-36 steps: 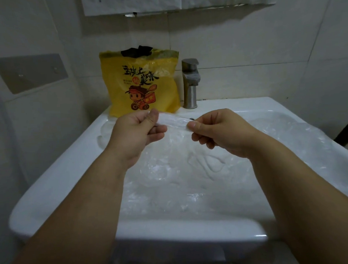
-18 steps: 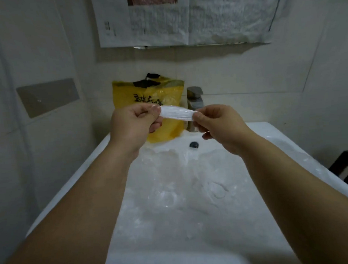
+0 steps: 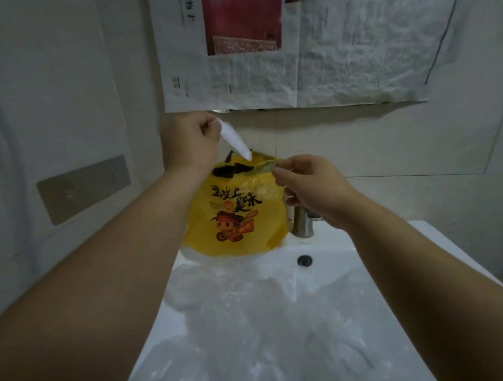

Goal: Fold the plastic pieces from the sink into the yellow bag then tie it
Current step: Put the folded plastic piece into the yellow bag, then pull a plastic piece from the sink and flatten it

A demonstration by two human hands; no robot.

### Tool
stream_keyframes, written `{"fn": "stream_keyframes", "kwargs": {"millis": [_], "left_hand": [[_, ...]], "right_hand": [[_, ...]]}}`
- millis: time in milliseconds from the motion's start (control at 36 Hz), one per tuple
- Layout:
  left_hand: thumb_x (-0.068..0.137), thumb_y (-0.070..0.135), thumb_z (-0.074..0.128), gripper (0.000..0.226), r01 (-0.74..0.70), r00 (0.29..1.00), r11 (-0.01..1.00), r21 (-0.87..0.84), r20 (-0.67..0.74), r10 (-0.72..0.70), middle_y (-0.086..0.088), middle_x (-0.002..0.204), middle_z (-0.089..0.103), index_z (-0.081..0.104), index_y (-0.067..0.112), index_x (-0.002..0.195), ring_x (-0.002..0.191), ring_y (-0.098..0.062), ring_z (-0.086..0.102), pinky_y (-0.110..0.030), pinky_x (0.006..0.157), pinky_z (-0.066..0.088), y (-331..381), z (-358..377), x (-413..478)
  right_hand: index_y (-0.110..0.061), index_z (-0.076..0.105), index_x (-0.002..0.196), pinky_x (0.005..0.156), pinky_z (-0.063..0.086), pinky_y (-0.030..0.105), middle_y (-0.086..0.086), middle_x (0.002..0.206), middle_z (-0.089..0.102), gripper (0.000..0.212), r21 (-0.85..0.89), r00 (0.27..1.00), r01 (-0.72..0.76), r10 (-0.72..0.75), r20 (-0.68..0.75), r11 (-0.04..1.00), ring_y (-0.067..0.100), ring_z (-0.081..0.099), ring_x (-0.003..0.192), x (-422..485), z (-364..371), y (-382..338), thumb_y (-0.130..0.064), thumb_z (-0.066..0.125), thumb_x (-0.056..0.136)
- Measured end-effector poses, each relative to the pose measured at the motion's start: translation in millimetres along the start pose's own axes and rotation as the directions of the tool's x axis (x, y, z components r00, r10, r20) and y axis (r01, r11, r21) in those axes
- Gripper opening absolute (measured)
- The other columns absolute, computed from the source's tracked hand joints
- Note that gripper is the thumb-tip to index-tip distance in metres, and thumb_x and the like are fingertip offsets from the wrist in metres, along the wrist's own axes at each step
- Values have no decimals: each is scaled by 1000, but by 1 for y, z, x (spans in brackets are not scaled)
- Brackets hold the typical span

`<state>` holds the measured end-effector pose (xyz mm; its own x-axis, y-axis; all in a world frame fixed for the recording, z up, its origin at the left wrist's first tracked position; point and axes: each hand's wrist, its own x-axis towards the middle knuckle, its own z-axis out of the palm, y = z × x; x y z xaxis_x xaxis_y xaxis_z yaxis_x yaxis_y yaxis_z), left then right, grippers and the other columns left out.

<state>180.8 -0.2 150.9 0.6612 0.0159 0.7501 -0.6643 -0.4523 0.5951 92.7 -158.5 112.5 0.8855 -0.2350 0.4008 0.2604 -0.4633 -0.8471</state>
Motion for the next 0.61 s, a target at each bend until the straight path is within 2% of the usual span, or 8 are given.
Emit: {"fn": "stream_keyframes", "kwargs": {"millis": [139,194,222,306,361,417,500,611], "left_hand": [[98,25,48,16,-71,960,922,381,276,-41,-6,110,63,58,22,111,98,-28,56,-34,75,39,-10,31,14],[101,36,39,24,-112,910,818,564,388,-143,-6,111,62,61,27,102,107,-32,52,-38,85,36,-12,41,10],[102,42,35,32,-101,890,810,578,417,-187,-7,110,62,63,27,93,111,-33,50,-43,95,35,-12,44,7],[102,45,30,48,-47,914,868,494,372,-162,-5,91,59,47,24,63,111,-35,50,-56,108,27,-8,43,4],[101,40,33,48,-21,959,909,415,265,-99,-1,72,51,44,23,58,104,-35,53,-57,107,29,-4,38,2],[99,38,38,41,-2,983,955,298,178,-54,0,70,54,56,23,65,98,-36,56,-51,100,39,-1,30,-5],[98,34,45,32,-39,992,993,115,125,25,-2,93,70,72,17,95,100,-31,60,-44,91,48,7,17,-27],[98,22,51,28,-147,982,989,-14,120,148,-9,98,71,74,6,96,96,-22,61,-30,84,45,21,8,-71]], "right_hand": [[-27,61,95,78,56,36,-2,100,66,4,-43,1000,3,-2,23,999,14,61,78,7,4,11,-30,59,94],[-28,60,94,84,54,37,-5,98,66,2,-78,999,6,-2,52,997,9,59,79,8,8,17,-30,59,94],[-28,59,95,86,55,38,-6,97,65,3,-93,998,3,3,65,996,9,58,80,7,10,21,-30,59,93],[-26,60,100,89,54,40,-5,99,64,8,-106,998,-3,9,58,994,9,58,84,5,12,25,-31,59,93],[-24,62,103,88,54,38,-3,102,64,12,-103,999,-18,22,36,995,10,58,86,2,10,27,-30,59,93],[-24,62,103,86,54,39,1,106,65,12,-95,999,-42,43,9,995,13,60,84,-4,9,27,-30,59,93],[-21,64,105,77,53,35,4,109,66,15,-72,998,-54,52,-23,996,12,56,79,-18,6,25,-28,59,93],[-16,67,108,75,52,33,-4,95,66,19,-99,997,-67,63,-37,993,11,59,80,-43,3,25,-25,60,93]]}}
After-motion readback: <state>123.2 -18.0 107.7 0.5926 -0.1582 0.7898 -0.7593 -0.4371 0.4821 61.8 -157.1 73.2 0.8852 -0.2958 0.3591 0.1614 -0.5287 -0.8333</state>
